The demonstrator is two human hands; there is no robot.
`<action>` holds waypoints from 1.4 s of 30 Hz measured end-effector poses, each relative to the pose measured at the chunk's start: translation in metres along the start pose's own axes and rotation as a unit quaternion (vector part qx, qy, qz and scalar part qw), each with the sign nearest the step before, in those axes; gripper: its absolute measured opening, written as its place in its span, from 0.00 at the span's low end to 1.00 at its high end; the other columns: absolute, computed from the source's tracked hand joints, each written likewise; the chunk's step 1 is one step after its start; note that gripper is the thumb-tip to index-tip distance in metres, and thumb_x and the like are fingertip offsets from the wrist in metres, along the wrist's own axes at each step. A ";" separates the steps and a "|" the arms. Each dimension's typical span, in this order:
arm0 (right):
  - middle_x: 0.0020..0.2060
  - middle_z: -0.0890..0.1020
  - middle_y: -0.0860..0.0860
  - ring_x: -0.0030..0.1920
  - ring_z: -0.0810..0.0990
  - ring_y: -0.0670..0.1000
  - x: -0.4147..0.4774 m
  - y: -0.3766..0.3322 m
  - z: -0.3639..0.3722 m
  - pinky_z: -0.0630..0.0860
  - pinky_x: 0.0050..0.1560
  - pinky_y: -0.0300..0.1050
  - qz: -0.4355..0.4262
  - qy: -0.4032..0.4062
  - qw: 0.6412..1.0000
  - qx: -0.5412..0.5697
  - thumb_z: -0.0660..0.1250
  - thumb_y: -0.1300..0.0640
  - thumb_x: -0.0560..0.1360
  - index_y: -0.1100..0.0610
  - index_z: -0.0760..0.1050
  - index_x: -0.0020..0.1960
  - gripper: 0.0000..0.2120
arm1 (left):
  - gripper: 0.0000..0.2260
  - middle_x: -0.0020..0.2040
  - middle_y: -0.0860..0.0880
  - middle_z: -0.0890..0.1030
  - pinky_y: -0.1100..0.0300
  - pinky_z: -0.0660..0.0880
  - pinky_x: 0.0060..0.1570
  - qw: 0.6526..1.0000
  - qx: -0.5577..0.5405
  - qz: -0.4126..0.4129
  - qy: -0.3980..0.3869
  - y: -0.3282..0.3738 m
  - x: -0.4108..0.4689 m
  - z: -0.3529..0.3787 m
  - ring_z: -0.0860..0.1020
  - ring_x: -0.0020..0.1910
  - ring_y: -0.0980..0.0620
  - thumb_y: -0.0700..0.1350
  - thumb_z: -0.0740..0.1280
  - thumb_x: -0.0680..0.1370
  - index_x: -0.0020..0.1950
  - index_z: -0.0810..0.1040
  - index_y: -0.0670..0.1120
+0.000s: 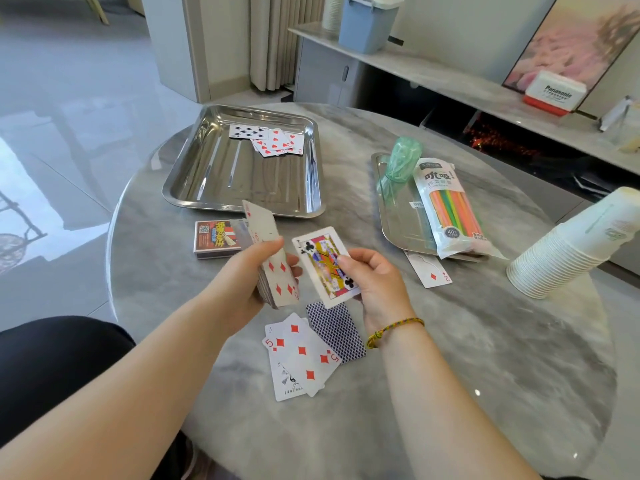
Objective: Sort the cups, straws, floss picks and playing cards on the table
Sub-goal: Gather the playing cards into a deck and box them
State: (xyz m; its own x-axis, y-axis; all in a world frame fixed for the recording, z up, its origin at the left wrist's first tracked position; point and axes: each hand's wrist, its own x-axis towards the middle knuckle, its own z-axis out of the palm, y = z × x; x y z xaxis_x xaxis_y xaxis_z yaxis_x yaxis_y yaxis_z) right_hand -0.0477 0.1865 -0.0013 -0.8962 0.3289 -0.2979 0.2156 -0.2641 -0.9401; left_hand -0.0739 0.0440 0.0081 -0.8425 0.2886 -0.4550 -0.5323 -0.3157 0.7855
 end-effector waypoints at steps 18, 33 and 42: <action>0.60 0.70 0.52 0.62 0.65 0.54 -0.046 0.054 0.011 0.62 0.60 0.45 -0.041 -0.029 0.722 -0.690 0.67 0.44 0.69 0.55 0.68 0.61 0.25 | 0.12 0.33 0.50 0.82 0.56 0.76 0.41 0.980 -0.104 0.148 0.076 0.008 0.006 -0.016 0.80 0.41 0.52 0.33 0.53 0.77 0.58 0.66 0.42; 0.58 0.73 0.53 0.62 0.68 0.55 -0.035 0.045 0.024 0.63 0.59 0.45 0.015 -0.092 0.723 -0.684 0.67 0.51 0.71 0.54 0.68 0.58 0.18 | 0.10 0.45 0.47 0.79 0.54 0.74 0.45 0.983 -0.093 0.139 0.076 0.017 -0.007 -0.017 0.78 0.45 0.50 0.34 0.54 0.77 0.56 0.68 0.43; 0.27 0.75 0.50 0.24 0.74 0.44 -0.028 0.016 0.006 0.72 0.27 0.35 0.047 0.071 0.995 -0.044 0.66 0.68 0.72 0.55 0.70 0.33 0.13 | 0.02 0.37 0.49 0.80 0.53 0.74 0.48 0.991 -0.034 0.101 0.075 0.012 -0.007 -0.017 0.79 0.40 0.51 0.41 0.59 0.79 0.50 0.70 0.46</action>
State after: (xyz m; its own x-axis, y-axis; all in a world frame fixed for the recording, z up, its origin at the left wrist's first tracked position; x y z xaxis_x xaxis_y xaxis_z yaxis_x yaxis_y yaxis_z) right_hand -0.0215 0.1675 -0.0065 -0.8076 0.4333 -0.4001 0.3344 -0.2223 -0.9158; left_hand -0.0759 0.0227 0.0129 -0.9325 0.0765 -0.3529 -0.3516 -0.4149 0.8392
